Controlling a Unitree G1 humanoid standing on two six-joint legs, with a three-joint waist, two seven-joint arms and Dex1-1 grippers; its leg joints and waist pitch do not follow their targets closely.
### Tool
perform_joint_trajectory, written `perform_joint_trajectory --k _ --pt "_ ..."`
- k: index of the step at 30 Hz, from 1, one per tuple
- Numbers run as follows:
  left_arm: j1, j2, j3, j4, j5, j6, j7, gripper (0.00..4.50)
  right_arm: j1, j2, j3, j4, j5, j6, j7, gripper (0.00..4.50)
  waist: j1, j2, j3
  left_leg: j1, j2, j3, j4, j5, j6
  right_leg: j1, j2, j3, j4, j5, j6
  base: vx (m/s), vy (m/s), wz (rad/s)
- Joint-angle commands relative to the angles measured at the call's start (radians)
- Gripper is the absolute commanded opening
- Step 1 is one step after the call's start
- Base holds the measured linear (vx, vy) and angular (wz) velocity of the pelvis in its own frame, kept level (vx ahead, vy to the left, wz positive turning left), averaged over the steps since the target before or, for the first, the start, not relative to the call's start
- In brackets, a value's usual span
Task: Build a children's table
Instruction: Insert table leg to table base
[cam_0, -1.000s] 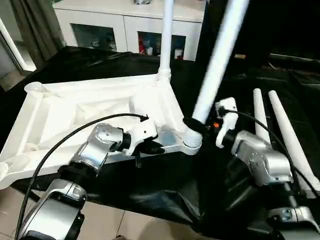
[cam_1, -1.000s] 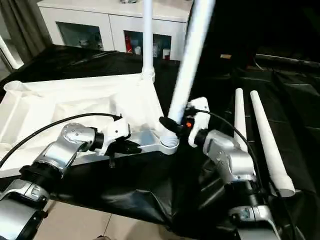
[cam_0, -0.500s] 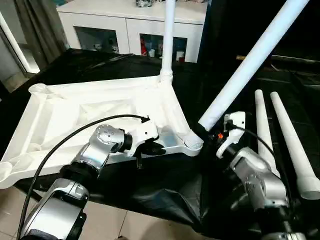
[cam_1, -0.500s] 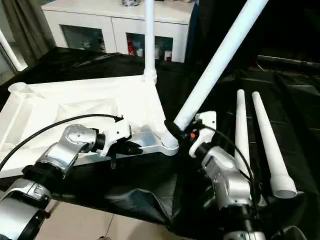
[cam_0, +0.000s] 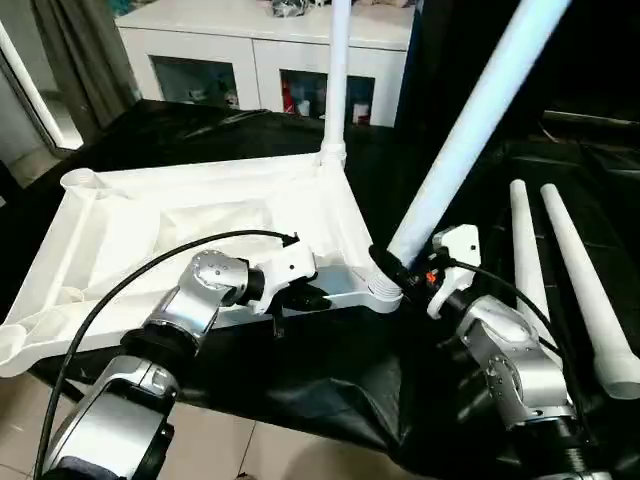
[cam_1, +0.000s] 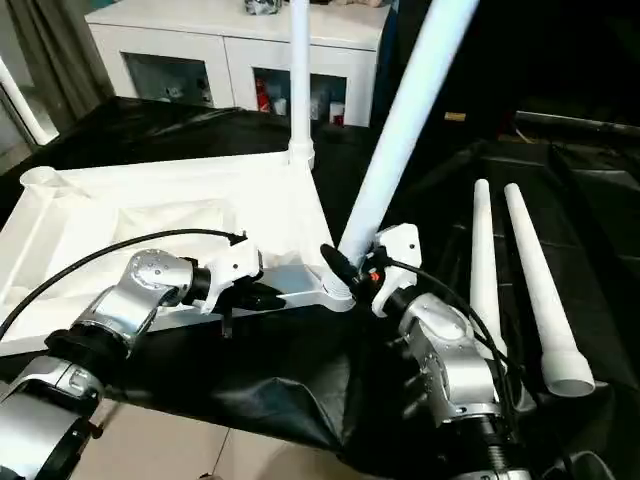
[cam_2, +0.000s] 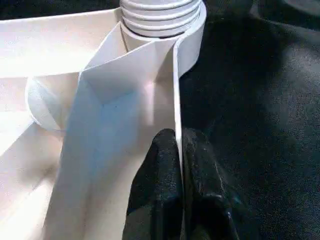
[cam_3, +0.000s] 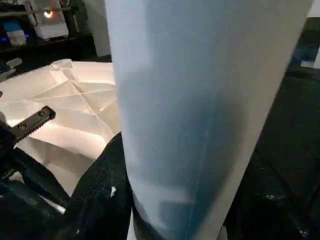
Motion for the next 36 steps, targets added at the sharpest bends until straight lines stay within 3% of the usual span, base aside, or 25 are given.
perform_joint_trajectory --k 1,2,3,5,6,11,15,16,17,18,20,22,24,29,36 --pt "-0.007 0.006 0.004 0.003 -0.003 -0.017 0.021 0.0 0.013 -0.002 0.045 0.042 -0.026 0.038 0.024 1.9 -0.002 -0.011 -0.053 0.013 0.039 -0.025 -0.082 -0.305 0.012 0.034 -0.061 0.046 -0.096 -0.375 -0.174 0.0 0.0 0.0" --pt "-0.007 0.006 0.004 0.003 -0.003 -0.017 0.021 0.0 0.013 -0.002 0.045 0.042 -0.026 0.038 0.024 1.9 -0.002 -0.011 -0.053 0.014 0.04 -0.026 -0.082 -0.312 0.01 0.033 -0.062 0.047 -0.097 -0.384 -0.172 0.0 0.0 0.0" --pt "-0.003 0.006 0.004 0.0 -0.003 -0.017 0.021 0.0 0.008 -0.004 0.048 0.05 -0.028 0.042 0.027 1.9 -0.005 -0.029 -0.053 0.012 0.041 -0.024 -0.083 -0.314 0.012 0.033 -0.06 0.046 -0.099 -0.39 -0.167 0.0 0.0 0.0" --pt "0.007 0.007 0.004 -0.012 -0.005 -0.021 0.017 0.0 -0.01 -0.012 0.062 0.078 -0.037 0.057 0.046 1.9 -0.003 -0.024 -0.052 0.013 0.04 -0.027 -0.083 -0.309 0.014 0.032 -0.064 0.046 -0.097 -0.41 -0.164 0.0 0.0 0.0" --pt "0.017 0.008 0.002 -0.024 -0.008 -0.027 0.011 0.0 -0.03 -0.021 0.076 0.108 -0.041 0.073 0.072 1.9 -0.005 -0.03 -0.051 0.012 0.041 -0.026 -0.083 -0.309 0.015 0.032 -0.063 0.046 -0.098 -0.417 -0.163 0.0 0.0 0.0" --pt "0.033 0.015 -0.006 -0.048 -0.014 -0.044 -0.02 0.0 -0.07 -0.027 0.083 0.158 -0.033 0.097 0.121 1.9 -0.009 -0.038 -0.051 0.013 0.043 -0.027 -0.085 -0.32 0.008 0.029 -0.065 0.047 -0.1 -0.433 -0.153 0.0 0.0 0.0" --pt "0.048 0.029 -0.015 -0.083 -0.039 -0.049 -0.09 0.0 -0.101 -0.04 0.074 0.219 -0.021 0.1 0.176 1.9 -0.015 -0.035 -0.053 0.009 0.043 -0.028 -0.085 -0.313 0.011 0.032 -0.064 0.047 -0.095 -0.397 -0.171 0.0 0.0 0.0" --pt "0.051 0.03 -0.017 -0.092 -0.047 -0.051 -0.111 0.0 -0.105 -0.045 0.073 0.233 -0.018 0.093 0.188 1.9 -0.015 -0.026 -0.053 0.012 0.043 -0.028 -0.085 -0.315 0.009 0.03 -0.065 0.048 -0.095 -0.384 -0.177 0.0 0.0 0.0" --pt "0.055 0.032 -0.02 -0.101 -0.057 -0.051 -0.134 0.0 -0.105 -0.05 0.072 0.239 -0.01 0.092 0.207 1.9 -0.018 -0.025 -0.054 0.01 0.044 -0.028 -0.086 -0.315 0.007 0.033 -0.062 0.047 -0.092 -0.362 -0.185 0.0 0.0 0.0" --pt "0.061 0.035 -0.026 -0.119 -0.074 -0.052 -0.178 0.0 -0.099 -0.063 0.076 0.239 -0.001 0.088 0.242 1.9 -0.018 -0.027 -0.054 0.011 0.044 -0.027 -0.086 -0.317 0.007 0.033 -0.062 0.047 -0.093 -0.353 -0.188 0.0 0.0 0.0" --pt "0.066 0.043 -0.036 -0.15 -0.095 -0.043 -0.244 0.0 -0.075 -0.088 0.089 0.215 0.014 0.088 0.306 1.9 -0.02 -0.02 -0.056 0.013 0.045 -0.026 -0.086 -0.32 0.01 0.035 -0.06 0.048 -0.088 -0.303 -0.209 0.0 0.0 0.0" --pt "0.06 0.044 -0.039 -0.148 -0.096 -0.048 -0.258 0.0 -0.061 -0.1 0.099 0.2 0.015 0.088 0.336 1.9 -0.017 -0.023 -0.058 0.012 0.045 -0.024 -0.085 -0.307 0.016 0.038 -0.058 0.049 -0.084 -0.258 -0.223 0.0 0.0 0.0" --pt "0.055 0.052 -0.05 -0.153 -0.105 -0.045 -0.305 0.0 -0.029 -0.127 0.121 0.166 0.016 0.084 0.395 1.9 -0.016 -0.016 -0.059 0.014 0.046 -0.024 -0.084 -0.3 0.017 0.038 -0.057 0.048 -0.08 -0.219 -0.239 0.0 0.0 0.0" --pt "0.06 0.07 -0.061 -0.183 -0.111 -0.032 -0.344 0.0 0.001 -0.148 0.14 0.148 0.0 0.059 0.435 1.9 -0.004 -0.016 -0.055 0.018 0.048 -0.023 -0.088 -0.331 0.007 0.038 -0.059 0.048 -0.084 -0.256 -0.239 0.0 0.0 0.0" --pt "0.03 0.051 -0.039 -0.105 -0.065 -0.065 -0.233 0.0 0.003 -0.126 0.115 0.191 -0.013 0.021 0.383 1.9 -0.003 -0.016 -0.052 0.021 0.047 -0.026 -0.091 -0.378 -0.012 0.032 -0.061 0.048 -0.095 -0.333 -0.215 0.0 0.0 0.0"
